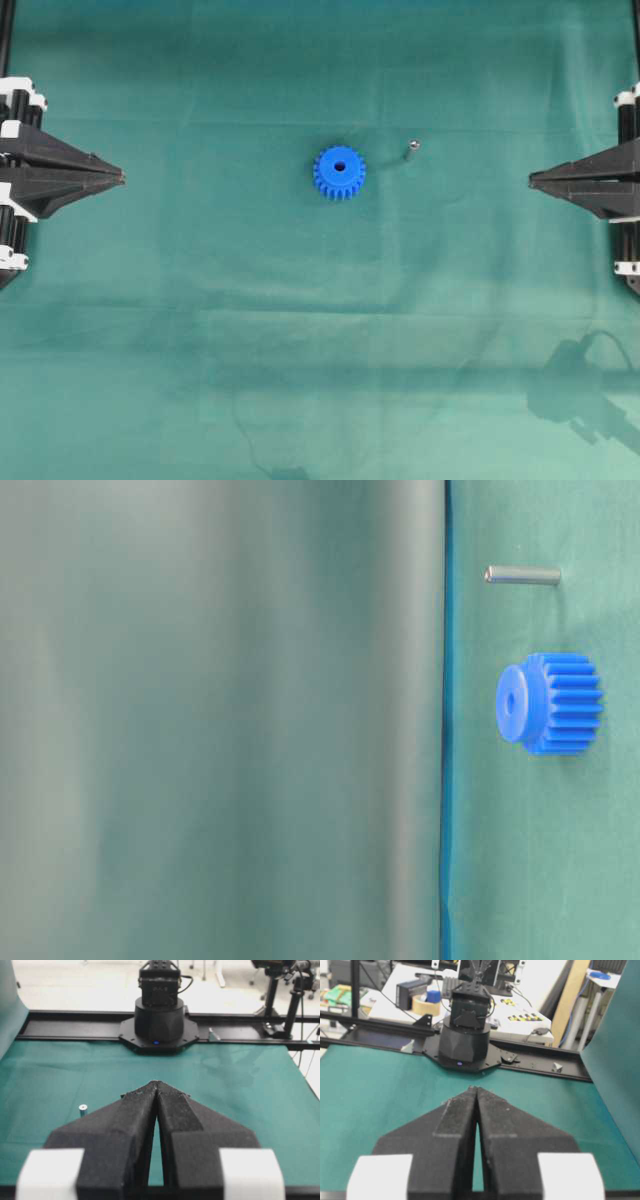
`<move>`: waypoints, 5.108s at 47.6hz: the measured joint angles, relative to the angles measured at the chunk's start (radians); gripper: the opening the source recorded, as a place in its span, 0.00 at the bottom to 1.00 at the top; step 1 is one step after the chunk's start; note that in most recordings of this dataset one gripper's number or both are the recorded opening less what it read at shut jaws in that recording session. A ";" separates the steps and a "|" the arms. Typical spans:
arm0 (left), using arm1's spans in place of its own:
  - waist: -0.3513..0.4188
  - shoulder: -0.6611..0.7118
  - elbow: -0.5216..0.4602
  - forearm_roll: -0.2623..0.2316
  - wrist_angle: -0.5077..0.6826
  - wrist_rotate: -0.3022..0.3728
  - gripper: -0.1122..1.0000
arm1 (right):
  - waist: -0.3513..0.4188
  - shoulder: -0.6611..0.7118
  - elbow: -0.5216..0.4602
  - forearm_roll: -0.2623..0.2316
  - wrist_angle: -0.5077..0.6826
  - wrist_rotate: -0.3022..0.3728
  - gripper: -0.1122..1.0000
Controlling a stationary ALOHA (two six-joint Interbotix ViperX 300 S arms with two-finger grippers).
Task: Insert the shaft placed at a random location into the center hole of the small gear at another random location.
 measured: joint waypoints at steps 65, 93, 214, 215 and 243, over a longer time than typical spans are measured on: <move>-0.005 0.002 0.000 -0.038 -0.002 -0.003 0.09 | -0.334 1.012 -0.064 0.017 -0.460 0.046 0.71; -0.003 0.003 0.000 -0.038 -0.002 -0.009 0.09 | -0.331 1.055 -0.074 -0.008 -0.506 0.054 0.21; -0.005 0.006 0.002 -0.046 -0.002 -0.014 0.09 | -0.222 1.094 -0.430 -0.009 -0.170 0.046 0.21; -0.005 0.006 0.002 -0.046 -0.002 -0.014 0.09 | -0.222 1.094 -0.430 -0.009 -0.170 0.046 0.21; -0.005 0.006 0.002 -0.046 -0.002 -0.014 0.09 | -0.222 1.005 -0.416 -0.011 -0.176 0.046 0.21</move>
